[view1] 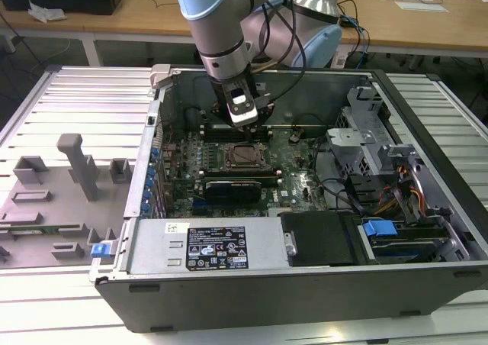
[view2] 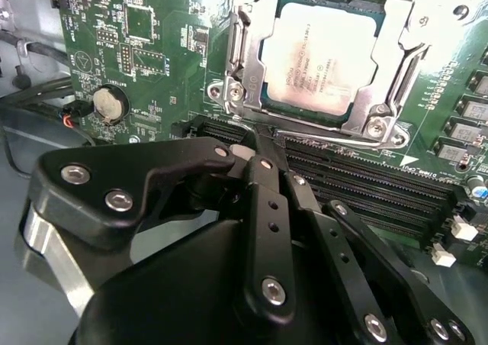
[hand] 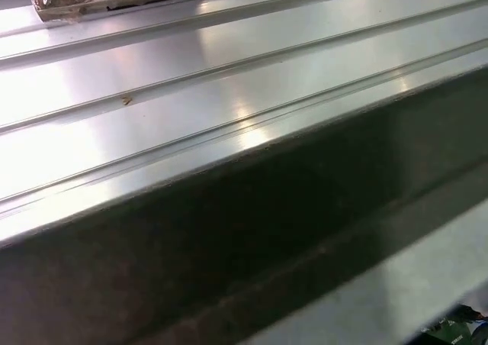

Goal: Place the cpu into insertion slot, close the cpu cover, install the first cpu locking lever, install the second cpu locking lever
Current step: 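Install the first cpu locking lever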

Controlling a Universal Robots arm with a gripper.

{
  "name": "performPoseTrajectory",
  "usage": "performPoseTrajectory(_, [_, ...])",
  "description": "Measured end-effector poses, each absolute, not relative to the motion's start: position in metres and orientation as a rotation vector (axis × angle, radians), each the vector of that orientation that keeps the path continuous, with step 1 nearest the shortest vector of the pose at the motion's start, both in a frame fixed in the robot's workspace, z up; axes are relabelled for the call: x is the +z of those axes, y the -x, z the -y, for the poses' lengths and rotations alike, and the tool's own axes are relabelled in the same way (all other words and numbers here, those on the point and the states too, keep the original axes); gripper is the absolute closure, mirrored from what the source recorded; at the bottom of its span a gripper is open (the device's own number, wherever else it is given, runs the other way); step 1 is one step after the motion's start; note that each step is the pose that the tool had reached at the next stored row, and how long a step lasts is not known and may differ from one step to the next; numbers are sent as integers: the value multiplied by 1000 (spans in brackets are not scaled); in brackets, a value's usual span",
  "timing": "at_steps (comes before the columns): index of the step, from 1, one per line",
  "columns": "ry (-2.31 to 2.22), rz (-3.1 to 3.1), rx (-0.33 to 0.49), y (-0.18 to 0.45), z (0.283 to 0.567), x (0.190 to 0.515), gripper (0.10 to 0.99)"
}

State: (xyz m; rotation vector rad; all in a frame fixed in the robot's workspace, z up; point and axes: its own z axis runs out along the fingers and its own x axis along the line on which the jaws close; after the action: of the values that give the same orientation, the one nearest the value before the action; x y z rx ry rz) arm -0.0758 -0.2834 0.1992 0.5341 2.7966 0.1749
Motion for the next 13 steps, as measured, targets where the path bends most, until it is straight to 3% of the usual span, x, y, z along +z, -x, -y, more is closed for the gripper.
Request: performPoseTrajectory(13, [-534, -2797, 175, 76, 293, 196, 980])
